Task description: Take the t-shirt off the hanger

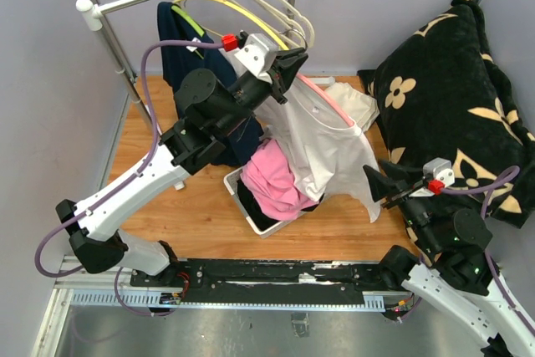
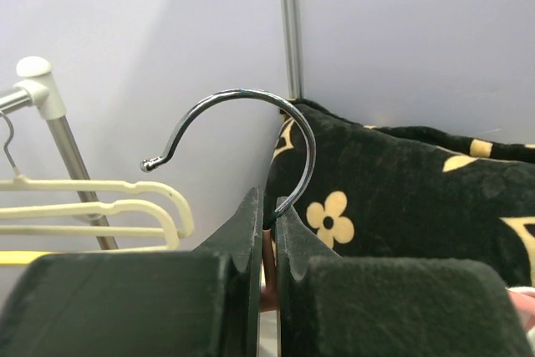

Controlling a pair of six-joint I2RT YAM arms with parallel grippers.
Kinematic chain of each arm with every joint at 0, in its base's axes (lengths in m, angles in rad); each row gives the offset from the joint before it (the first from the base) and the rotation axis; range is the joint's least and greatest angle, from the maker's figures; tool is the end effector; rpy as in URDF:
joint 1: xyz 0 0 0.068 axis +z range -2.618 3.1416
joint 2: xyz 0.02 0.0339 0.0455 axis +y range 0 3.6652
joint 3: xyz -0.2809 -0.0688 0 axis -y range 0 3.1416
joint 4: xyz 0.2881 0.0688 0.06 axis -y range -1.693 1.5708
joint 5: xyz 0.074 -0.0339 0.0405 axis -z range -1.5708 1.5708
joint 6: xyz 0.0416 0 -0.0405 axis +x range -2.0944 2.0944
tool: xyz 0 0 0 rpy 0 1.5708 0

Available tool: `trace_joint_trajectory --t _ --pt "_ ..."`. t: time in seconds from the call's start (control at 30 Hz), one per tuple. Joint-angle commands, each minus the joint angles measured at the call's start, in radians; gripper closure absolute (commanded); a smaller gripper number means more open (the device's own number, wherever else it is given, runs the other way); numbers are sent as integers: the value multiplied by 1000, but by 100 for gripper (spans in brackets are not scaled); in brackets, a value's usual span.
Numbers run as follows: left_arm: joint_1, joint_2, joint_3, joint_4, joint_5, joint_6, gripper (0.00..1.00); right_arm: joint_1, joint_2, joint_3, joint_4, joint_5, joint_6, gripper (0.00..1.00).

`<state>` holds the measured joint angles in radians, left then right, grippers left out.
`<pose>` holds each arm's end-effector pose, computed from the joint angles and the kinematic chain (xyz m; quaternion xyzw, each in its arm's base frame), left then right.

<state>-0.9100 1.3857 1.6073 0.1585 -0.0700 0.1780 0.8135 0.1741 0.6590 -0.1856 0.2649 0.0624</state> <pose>0.2131 -0.2693 0.5543 0.2653 0.4945 -0.2778 0.7797 0.0624 0.0502 0.3832 -0.1170 0.5865 0.2672 0.7556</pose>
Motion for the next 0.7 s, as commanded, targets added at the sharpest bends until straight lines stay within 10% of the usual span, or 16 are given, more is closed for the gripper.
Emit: trace_joint_trajectory --t 0.0,0.13,0.33,0.67 --pt "8 -49 0 52 7 3 99 13 -15 -12 0 21 16 74" --pt "9 -52 10 48 -17 10 100 12 -26 -21 -20 77 53 99" --pt "14 -60 62 27 -78 23 100 13 -27 -49 -147 397 224 99" --pt "40 -71 157 -37 -107 41 100 12 -50 -92 -182 448 260 99"
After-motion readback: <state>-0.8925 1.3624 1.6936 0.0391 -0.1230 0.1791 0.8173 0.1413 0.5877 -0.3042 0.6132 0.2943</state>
